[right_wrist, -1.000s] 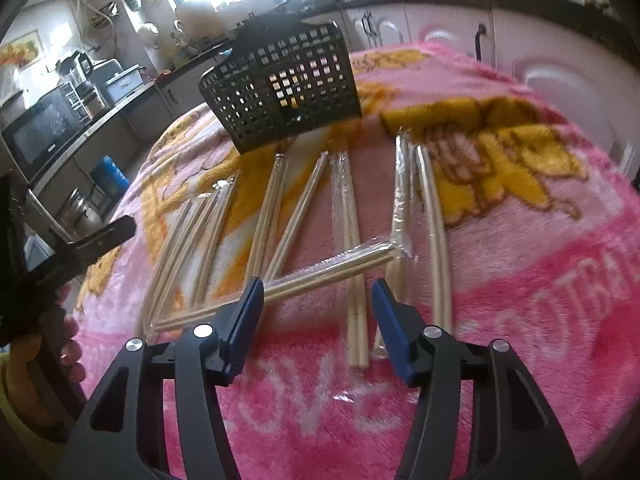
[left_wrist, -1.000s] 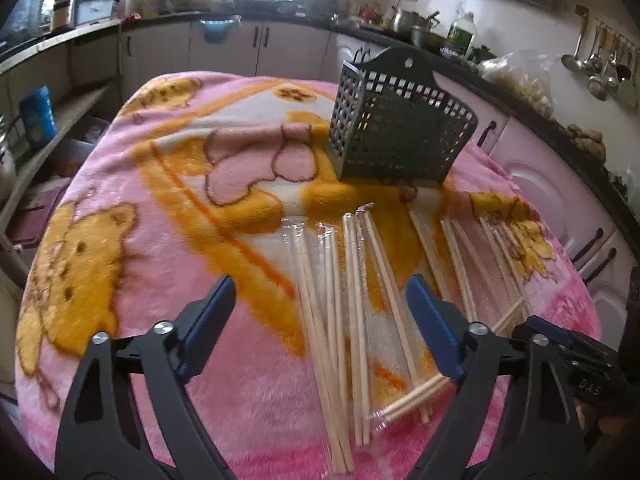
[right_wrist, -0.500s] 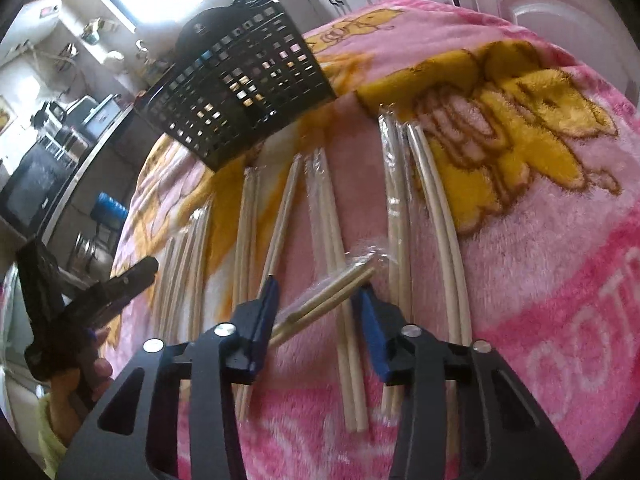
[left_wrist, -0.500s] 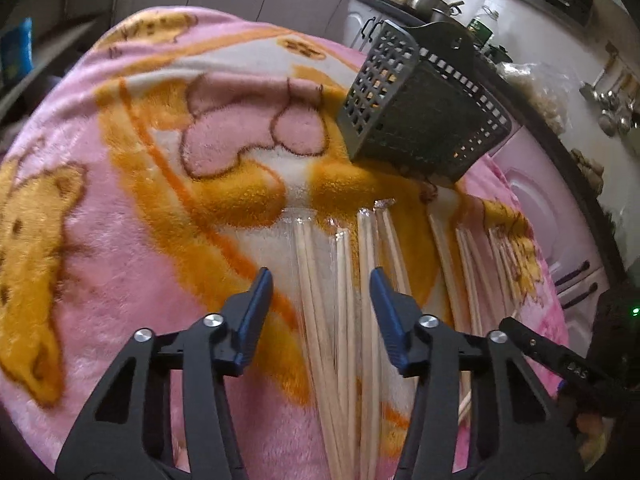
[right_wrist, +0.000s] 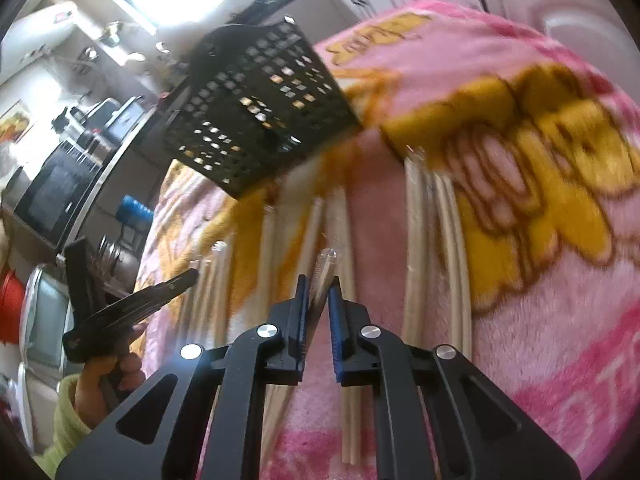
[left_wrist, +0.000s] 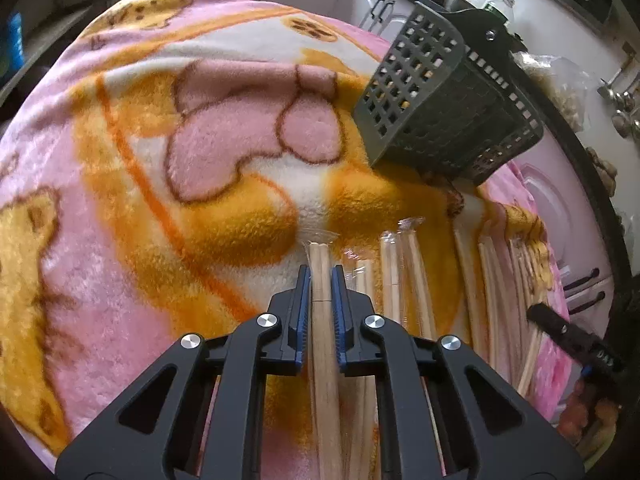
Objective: Organize utensils
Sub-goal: 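Lift the held chopsticks with both tools up over the green mesh caddy, then lower both chopsticks into the caddy and open both tools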
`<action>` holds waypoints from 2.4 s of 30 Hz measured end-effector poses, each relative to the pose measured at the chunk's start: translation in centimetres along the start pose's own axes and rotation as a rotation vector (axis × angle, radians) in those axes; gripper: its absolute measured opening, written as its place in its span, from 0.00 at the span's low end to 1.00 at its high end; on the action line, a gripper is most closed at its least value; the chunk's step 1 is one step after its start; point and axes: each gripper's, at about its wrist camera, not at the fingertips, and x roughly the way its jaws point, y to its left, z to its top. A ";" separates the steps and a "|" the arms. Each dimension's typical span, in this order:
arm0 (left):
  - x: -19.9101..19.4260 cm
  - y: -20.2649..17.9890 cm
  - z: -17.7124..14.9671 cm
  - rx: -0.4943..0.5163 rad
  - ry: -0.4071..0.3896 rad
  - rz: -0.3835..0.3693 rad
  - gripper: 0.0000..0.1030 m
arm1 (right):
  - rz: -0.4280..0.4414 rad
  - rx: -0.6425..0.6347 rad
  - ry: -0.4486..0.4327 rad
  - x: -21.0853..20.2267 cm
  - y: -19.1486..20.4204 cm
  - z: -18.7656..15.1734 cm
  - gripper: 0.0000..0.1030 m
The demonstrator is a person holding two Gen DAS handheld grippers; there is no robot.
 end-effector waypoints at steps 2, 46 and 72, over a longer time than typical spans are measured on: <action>-1.0 -0.4 0.4 0.019 -0.028 -0.007 0.04 | 0.022 -0.020 -0.007 -0.3 0.5 0.6 0.08; -11.1 -15.4 17.0 0.181 -0.893 -0.008 0.04 | 0.027 -0.353 -0.714 -7.4 6.9 20.4 0.05; -4.1 -14.3 16.7 0.248 -0.942 0.053 0.05 | -0.082 -0.404 -0.789 1.1 5.9 20.2 0.05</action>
